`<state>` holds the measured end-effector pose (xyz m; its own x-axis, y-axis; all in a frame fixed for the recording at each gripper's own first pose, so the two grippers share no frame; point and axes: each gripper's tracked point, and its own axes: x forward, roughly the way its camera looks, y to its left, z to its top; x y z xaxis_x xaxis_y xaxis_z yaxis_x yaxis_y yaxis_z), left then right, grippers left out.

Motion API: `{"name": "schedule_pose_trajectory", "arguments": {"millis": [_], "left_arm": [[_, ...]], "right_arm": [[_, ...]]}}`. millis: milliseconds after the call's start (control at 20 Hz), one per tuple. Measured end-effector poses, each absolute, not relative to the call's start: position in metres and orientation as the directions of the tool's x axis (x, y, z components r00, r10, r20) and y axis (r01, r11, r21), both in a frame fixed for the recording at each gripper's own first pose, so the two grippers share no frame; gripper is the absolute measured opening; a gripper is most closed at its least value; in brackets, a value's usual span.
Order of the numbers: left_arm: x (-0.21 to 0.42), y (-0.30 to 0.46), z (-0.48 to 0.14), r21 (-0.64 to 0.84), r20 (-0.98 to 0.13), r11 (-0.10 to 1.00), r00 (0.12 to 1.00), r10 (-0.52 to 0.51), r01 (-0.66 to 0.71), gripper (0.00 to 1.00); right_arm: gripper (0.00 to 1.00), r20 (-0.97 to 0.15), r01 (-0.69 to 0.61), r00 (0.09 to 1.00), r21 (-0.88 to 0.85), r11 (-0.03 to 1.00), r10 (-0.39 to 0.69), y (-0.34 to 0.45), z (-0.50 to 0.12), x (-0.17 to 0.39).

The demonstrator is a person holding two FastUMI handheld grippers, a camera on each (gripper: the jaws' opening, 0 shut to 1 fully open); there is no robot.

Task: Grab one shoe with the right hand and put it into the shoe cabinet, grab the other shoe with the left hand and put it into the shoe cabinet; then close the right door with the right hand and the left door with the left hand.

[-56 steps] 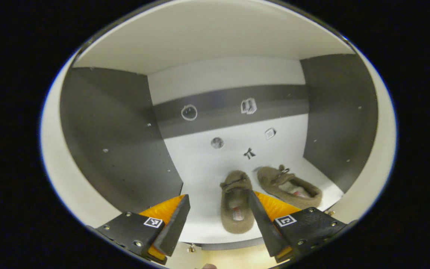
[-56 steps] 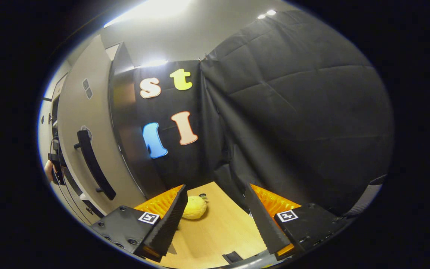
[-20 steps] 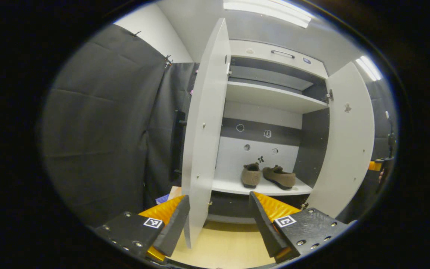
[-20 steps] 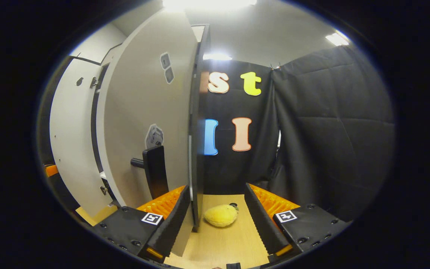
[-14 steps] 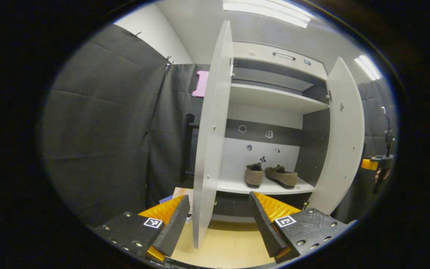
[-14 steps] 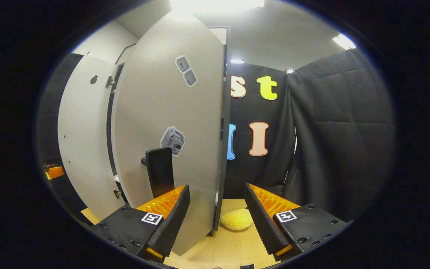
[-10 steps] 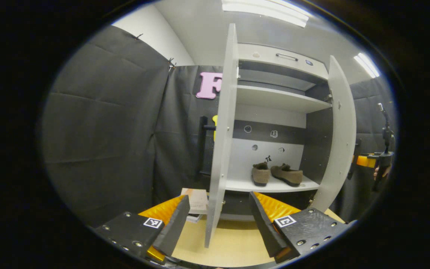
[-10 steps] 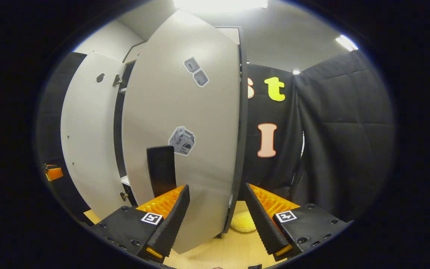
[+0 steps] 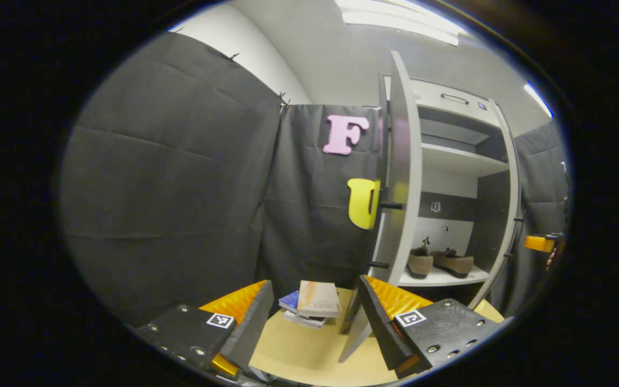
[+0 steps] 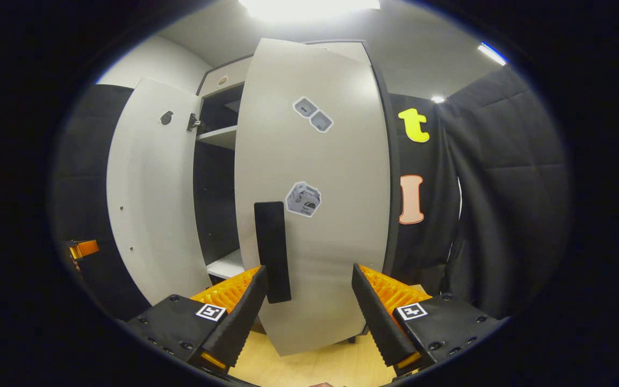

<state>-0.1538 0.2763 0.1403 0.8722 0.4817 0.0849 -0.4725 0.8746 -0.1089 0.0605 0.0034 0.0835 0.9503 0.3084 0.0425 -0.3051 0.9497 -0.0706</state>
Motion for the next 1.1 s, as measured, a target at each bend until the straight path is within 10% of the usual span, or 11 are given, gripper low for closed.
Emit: {"name": "schedule_pose_trajectory", "arguments": {"millis": [600, 650, 1100], "left_arm": [[-0.067, 0.333, 0.162, -0.206, 0.139, 0.928, 0.930, 0.340, -0.309, 0.84], [-0.058, 0.332, 0.160, -0.224, 0.138, 0.931, 0.936, 0.324, -0.289, 1.00], [-0.012, 0.313, 0.196, -0.125, 0.181, 0.974, 0.961, 0.211, -0.190, 0.99]], "right_arm": [[0.99, 0.017, -0.272, 0.962, -0.038, 0.962, 0.273, 0.004, 0.073, 0.036], [0.99, 0.016, -0.270, 0.963, -0.024, 0.963, 0.270, 0.002, 0.074, 0.034], [0.98, 0.038, -0.212, 0.977, 0.084, 0.974, 0.209, -0.019, 0.071, 0.026]]}}
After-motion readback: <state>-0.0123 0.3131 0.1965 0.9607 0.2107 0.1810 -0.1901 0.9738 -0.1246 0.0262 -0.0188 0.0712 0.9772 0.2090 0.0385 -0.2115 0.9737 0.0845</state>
